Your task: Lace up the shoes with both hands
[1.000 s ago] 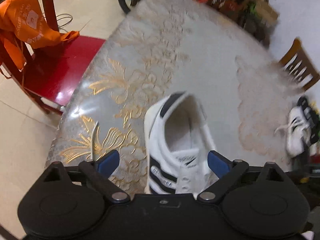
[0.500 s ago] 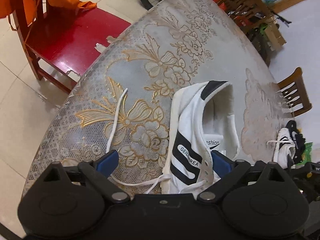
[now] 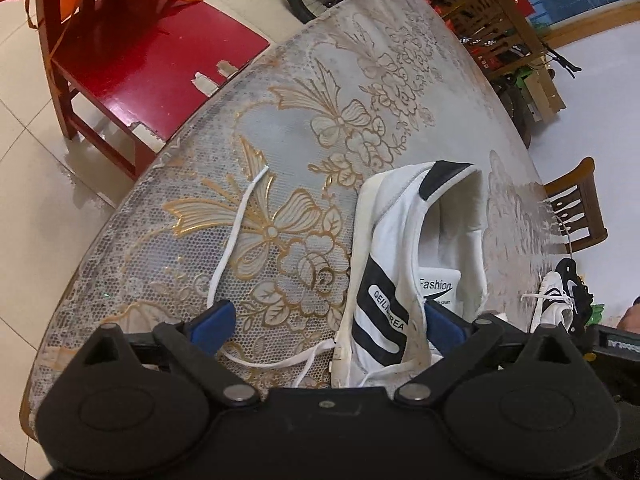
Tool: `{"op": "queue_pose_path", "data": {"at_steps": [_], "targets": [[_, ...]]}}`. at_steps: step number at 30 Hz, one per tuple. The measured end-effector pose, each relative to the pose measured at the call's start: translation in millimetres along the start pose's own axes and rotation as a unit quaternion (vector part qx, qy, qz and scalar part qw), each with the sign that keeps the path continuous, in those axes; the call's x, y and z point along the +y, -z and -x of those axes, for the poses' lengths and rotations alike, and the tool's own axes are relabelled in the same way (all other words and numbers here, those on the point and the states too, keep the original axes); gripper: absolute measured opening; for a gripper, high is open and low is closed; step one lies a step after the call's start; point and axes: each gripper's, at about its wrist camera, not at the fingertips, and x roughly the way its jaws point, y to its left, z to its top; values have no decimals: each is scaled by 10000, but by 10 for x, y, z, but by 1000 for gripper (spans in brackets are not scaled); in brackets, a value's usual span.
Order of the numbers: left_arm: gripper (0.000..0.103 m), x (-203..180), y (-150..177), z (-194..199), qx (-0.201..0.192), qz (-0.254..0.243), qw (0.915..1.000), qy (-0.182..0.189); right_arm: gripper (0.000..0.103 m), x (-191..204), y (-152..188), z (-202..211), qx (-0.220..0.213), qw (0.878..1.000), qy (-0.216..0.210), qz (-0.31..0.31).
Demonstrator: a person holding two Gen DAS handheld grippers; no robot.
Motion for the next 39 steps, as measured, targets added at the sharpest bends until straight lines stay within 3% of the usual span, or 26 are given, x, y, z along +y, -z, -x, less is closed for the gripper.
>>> {"op": "queue_pose_path", "data": {"at_steps": [17,23,26,28,31,35,39], "targets": [[98,-12,-9,-18,12,-43,9999,99,0,2,-50,-139,-158,9997,-202,28],[97,-154,27,231,-360,-476,9981,138,2,76,-46,-225,-114,9997,-145,-182],[97,-233,59,402,-537,-829,9951,40,15,72,-31,-146,-24,9988,62,-488],[97,-282,103,465,-625,-1098,9918,-176,43,70,-34,-43,20,9969,385,-680],[97,-344,193,459,-657,-1470,9850,-616,56,45,-45,110,119,9923,656,-1046],[97,-379,329,356,-559,-1734,9793,-886,52,-66,-40,262,210,9770,855,-1942],[97,-375,461,201,-448,-1985,9734,-1050,36,-255,-92,276,-60,9625,697,-2621]]}}
